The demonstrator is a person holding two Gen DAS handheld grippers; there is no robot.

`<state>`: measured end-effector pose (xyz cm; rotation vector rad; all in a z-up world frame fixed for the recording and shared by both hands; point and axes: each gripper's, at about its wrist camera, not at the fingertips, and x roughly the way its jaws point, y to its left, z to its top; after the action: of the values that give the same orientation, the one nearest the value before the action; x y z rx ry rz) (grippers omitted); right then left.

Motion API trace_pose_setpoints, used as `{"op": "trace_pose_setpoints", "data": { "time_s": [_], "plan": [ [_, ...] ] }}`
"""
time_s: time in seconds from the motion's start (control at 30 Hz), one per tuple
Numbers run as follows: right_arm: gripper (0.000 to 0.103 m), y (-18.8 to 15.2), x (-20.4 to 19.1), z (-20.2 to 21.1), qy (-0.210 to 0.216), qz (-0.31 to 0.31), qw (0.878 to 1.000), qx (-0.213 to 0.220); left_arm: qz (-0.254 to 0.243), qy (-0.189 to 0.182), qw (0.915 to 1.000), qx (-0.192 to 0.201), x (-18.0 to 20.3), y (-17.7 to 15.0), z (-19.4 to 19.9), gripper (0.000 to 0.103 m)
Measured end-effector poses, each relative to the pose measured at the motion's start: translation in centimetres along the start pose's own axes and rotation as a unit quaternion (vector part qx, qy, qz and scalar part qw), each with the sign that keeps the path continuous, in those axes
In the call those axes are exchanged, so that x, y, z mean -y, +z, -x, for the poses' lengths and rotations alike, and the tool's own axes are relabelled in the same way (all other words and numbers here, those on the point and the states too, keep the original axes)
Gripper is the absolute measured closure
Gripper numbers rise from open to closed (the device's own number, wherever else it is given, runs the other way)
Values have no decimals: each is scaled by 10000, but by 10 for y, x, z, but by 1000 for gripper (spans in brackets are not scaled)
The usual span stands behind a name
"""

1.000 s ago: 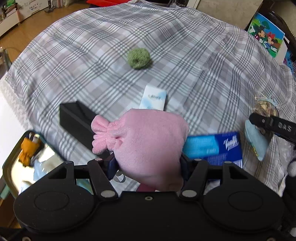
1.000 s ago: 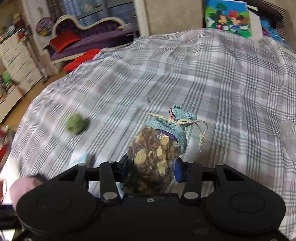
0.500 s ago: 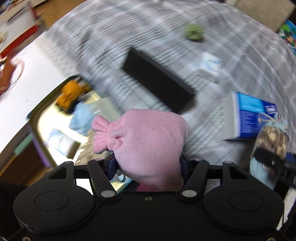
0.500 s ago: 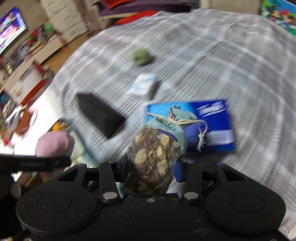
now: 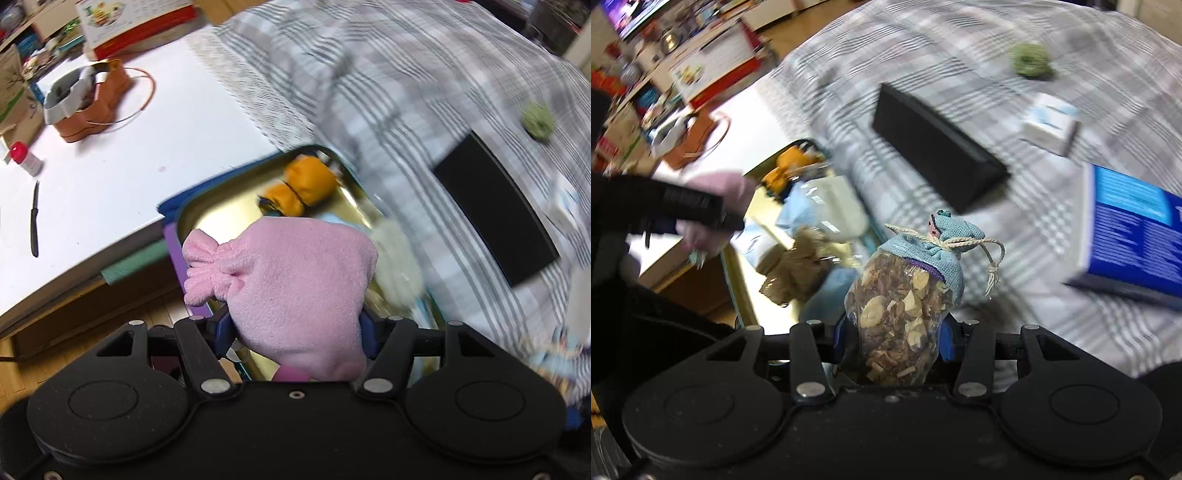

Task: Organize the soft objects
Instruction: 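Lift and carry the pink pouch and the sachet toward the gold tray with both tools, then lower the pink pouch into the tray and open the left tool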

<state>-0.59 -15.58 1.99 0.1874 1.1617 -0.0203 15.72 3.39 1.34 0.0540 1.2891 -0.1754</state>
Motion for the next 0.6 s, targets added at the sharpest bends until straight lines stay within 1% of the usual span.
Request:
{"op": "trace_pose_setpoints", "data": {
  "time_s": [0.13,0.27,0.4,0.47,0.6],
  "plan": [
    [57,10,-23,-17,74,256,9995,-143,129,149,9998,-34,-11,20,-14,43],
    [57,19,-42,-28,92,455,9987,-189,236,212,9994,-104,-18,34,-29,43],
    [57,31,-58,-43,168,593,9978,-230,257,347,9990,-72,-19,38,-38,42],
    [57,37,-64,-50,170,649,9974,-253,251,419,9988,-66,-20,40,-43,40],
    [57,46,-74,-63,90,752,9968,-240,286,410,9987,-139,-23,42,-49,40]
  ]
}}
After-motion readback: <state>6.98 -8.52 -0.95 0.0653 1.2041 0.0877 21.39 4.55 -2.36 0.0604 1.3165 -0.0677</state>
